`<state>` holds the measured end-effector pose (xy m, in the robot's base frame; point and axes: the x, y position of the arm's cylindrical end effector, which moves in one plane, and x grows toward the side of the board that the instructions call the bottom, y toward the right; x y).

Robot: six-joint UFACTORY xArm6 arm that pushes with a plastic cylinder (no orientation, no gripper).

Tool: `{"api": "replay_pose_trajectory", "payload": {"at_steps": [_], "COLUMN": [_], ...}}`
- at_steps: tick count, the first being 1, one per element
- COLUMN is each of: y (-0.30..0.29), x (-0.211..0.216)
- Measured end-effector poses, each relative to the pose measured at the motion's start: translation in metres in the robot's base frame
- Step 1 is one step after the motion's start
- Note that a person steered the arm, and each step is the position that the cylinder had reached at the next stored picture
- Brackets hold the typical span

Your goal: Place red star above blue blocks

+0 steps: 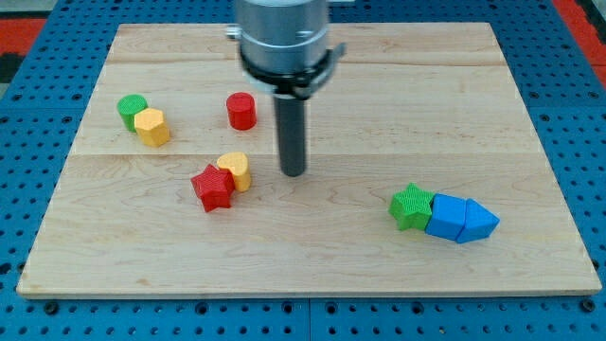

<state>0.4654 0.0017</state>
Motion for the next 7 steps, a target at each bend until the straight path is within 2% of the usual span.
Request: {"api": "replay_pose_trajectory", "payload": {"at_steps": [1,2,3,4,6,7], "y": [0.009,-0.019,-0.102,-0.167,-0.261,-0.229], "x": [0.03,0.091,0.141,0.137,0.103,0.091]}}
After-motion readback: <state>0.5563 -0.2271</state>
